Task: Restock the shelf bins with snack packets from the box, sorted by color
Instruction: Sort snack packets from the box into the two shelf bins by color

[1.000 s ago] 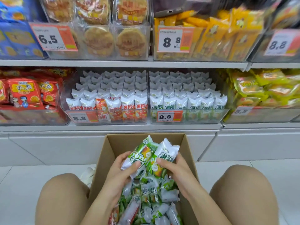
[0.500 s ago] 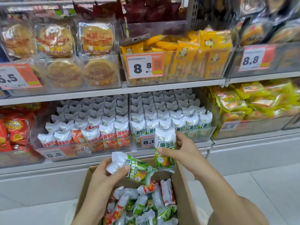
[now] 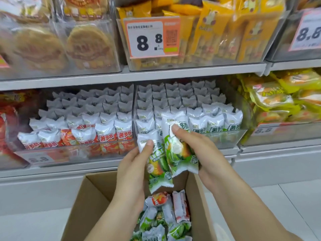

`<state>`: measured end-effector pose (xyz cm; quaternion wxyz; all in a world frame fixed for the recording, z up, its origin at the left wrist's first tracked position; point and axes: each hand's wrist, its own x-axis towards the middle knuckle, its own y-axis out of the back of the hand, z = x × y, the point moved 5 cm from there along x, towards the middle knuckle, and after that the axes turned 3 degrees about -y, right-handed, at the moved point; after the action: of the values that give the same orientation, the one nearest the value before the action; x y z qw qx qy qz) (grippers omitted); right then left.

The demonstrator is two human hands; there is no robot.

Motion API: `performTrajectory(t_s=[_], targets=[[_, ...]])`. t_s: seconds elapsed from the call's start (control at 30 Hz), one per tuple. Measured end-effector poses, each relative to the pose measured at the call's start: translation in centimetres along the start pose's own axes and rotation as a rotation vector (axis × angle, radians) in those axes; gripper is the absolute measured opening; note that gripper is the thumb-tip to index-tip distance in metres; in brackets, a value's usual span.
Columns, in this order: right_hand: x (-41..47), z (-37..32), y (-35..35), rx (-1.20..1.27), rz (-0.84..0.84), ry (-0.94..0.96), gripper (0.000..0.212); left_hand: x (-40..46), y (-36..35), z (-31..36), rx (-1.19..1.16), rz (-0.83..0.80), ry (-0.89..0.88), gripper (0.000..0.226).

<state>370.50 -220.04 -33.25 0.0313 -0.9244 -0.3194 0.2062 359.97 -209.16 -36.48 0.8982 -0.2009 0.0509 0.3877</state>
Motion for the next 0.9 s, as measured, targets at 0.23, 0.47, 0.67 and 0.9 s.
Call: performTrajectory(t_s=[0.23, 0.47, 0.67, 0.9], targets=[[-1.2, 0.0, -1.4, 0.143, -0.15, -0.033, 0.091, 0.6, -1.4, 1.1, 0.002, 0.015, -0.083, 0.048], [-0.4, 1.4, -2.8, 0.119, -0.179, -0.058, 0.107, -1.3, -2.7, 1.7, 0.118, -0.177, -0.068, 0.077], [-1.2, 1.7, -3.0, 0.223, -0.321, -0.129, 0.044, -0.1, -2.7, 2.5, 0.331, -0.185, -0.069, 0.062], [-1.8, 1.5, -1.2, -0.235, -0.11, 0.082, 0.088, -0.4, -2.6, 0.5, 0.15, -0.352, 0.221, 0.092]])
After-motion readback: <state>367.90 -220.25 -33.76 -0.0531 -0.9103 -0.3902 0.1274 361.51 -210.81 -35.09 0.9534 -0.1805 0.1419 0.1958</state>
